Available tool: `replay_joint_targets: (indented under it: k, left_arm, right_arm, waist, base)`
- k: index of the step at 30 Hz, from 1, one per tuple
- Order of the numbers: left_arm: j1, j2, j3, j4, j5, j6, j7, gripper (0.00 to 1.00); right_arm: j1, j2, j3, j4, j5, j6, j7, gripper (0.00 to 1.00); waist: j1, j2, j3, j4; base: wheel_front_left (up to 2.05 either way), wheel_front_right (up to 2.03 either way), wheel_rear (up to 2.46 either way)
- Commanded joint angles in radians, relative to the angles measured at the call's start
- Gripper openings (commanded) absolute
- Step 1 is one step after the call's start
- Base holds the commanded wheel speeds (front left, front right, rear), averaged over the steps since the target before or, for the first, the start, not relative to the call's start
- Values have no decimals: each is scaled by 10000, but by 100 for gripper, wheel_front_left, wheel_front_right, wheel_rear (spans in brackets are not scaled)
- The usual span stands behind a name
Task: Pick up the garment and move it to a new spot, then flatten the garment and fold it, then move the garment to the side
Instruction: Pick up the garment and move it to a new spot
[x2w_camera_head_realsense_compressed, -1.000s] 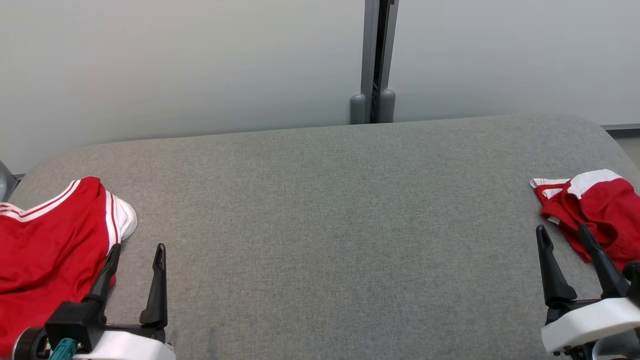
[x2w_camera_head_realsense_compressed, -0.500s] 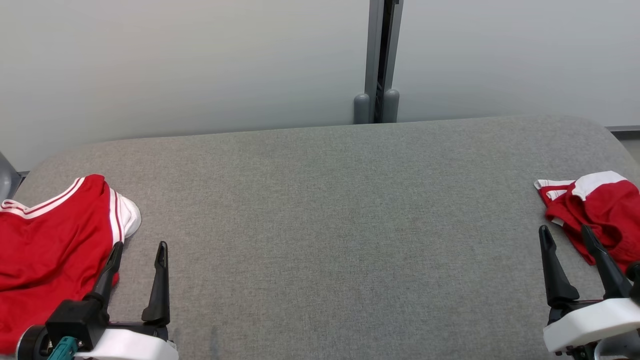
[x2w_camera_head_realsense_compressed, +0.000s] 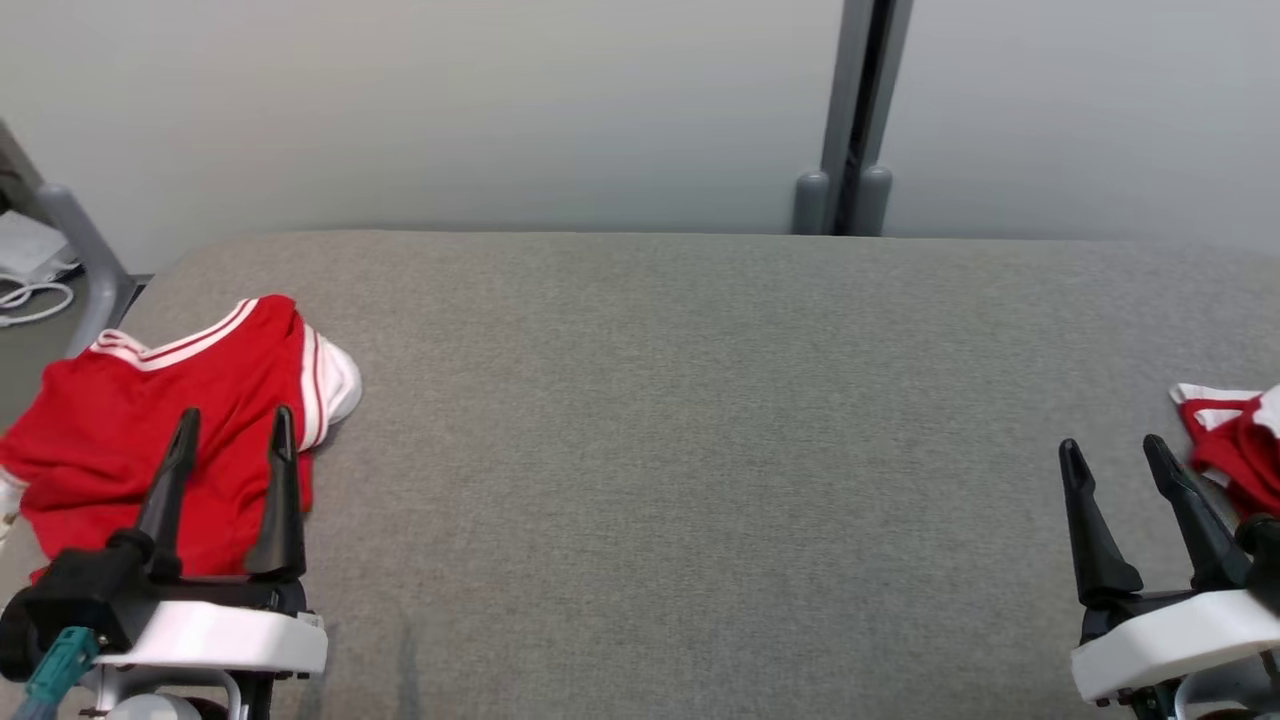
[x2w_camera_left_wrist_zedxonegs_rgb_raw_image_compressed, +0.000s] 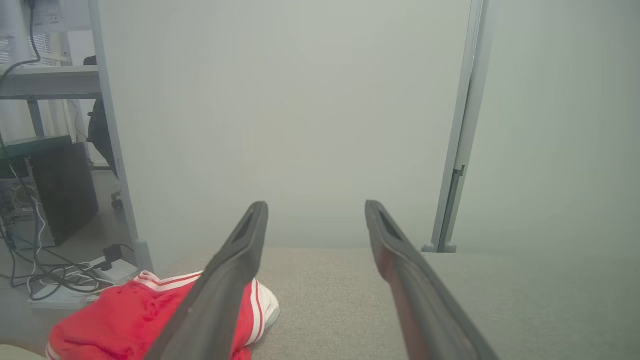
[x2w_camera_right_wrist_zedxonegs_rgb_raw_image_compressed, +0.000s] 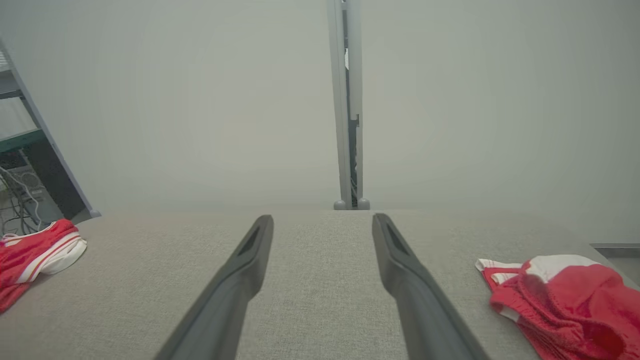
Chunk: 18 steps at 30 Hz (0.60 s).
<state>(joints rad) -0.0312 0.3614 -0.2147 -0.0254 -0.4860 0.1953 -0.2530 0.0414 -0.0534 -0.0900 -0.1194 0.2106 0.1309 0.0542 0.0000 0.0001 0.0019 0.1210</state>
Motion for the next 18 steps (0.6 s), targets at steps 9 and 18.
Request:
replay_joint_targets:
  k: [9, 18]
  left_arm:
    - [-505, -247, 710, 164, 150, -361, -96, 100]
    - [-652, -888, 1310, 328, 574, -1012, -93, 100]
  right_arm:
    - [-383, -8, 446, -321, 42, -3, 75, 100]
    - [-558, -5, 588, -291, 133, -3, 221, 100]
  waist:
    - [0, -1, 514, 2085]
    - [0, -1, 641, 3504]
  base:
    - [0, 0, 0]
    - [0, 0, 0]
